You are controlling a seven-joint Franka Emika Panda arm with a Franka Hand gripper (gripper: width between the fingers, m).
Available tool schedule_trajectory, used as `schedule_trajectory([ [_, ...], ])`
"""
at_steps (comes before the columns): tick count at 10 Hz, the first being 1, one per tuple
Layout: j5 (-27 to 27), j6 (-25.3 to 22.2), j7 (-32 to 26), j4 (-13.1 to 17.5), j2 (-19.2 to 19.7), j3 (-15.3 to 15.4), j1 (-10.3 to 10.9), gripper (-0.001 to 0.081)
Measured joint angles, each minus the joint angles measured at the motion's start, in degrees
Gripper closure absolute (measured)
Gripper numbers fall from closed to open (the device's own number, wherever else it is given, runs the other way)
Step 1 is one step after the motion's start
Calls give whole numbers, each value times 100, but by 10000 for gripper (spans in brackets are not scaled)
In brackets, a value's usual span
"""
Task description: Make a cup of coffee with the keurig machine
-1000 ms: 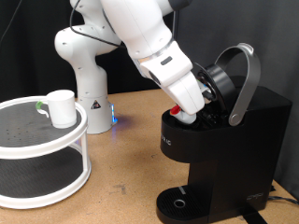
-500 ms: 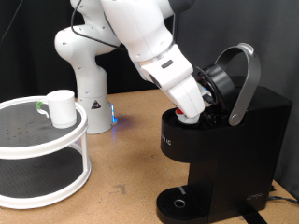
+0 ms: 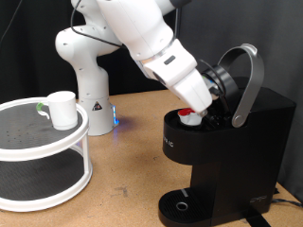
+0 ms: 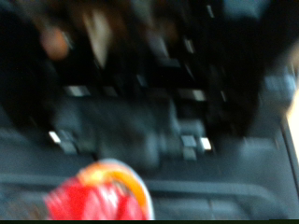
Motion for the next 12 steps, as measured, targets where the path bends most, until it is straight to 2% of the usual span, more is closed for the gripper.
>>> schedule_trajectory([
  [3, -100, -945, 18, 220, -244, -42, -48, 2],
  [5, -599, -1154, 350, 163, -393, -22, -50, 0],
  [6, -747, -1097, 492, 73, -437, 3, -49, 0],
  [9, -786, -445, 549, -251, -468, 58, -43, 0],
  [12, -785, -297, 580, -431, -403, 65, -43, 0],
])
